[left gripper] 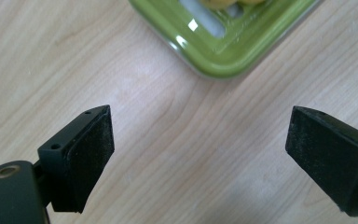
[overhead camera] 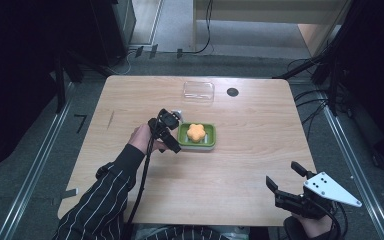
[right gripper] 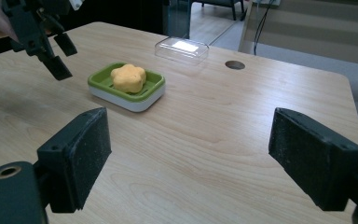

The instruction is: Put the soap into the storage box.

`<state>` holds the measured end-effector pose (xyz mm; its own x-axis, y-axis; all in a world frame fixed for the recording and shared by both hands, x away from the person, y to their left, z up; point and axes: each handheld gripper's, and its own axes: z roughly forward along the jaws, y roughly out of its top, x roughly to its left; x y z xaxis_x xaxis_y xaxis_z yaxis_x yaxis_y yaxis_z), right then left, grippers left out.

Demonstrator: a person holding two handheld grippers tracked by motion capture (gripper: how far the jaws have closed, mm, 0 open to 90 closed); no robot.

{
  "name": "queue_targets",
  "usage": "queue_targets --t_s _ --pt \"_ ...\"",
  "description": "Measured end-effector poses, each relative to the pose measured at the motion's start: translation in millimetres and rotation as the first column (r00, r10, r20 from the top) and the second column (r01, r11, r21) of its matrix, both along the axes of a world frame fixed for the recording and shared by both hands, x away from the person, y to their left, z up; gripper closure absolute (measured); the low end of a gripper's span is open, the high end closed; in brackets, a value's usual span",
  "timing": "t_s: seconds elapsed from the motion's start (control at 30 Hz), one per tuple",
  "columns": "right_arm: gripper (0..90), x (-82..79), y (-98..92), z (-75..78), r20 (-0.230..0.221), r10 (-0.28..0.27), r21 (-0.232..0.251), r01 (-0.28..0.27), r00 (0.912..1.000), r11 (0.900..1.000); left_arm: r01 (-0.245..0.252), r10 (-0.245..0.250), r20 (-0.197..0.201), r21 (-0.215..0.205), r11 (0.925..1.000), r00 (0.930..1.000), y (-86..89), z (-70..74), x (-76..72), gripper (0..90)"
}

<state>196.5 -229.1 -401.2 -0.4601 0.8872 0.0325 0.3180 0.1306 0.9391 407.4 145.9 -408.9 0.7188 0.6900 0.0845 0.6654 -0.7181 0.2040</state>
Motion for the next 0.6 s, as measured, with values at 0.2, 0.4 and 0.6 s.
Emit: queue_targets --t_s 0.2,0.4,0.6 --pt "13.5 0.9 0.3 0.0 0.0 0.002 0.0 -0.002 1.0 1.0 -0.015 0.015 -0.006 0.0 0.9999 0.9999 8.6 -2.9 -10.2 6.1" --pt "13.5 2.6 1.8 0.2 0.001 0.008 0.0 -0.008 1.0 1.0 -0.014 0.015 -0.031 0.022 0.9997 0.9994 17.5 -9.5 -21.9 6.1" --pt "13.4 5.6 4.0 0.3 0.001 0.021 -0.001 -0.021 0.9998 1.0 -0.031 0.032 -0.031 0.027 0.9992 0.999 28.1 -13.9 -36.0 6.1"
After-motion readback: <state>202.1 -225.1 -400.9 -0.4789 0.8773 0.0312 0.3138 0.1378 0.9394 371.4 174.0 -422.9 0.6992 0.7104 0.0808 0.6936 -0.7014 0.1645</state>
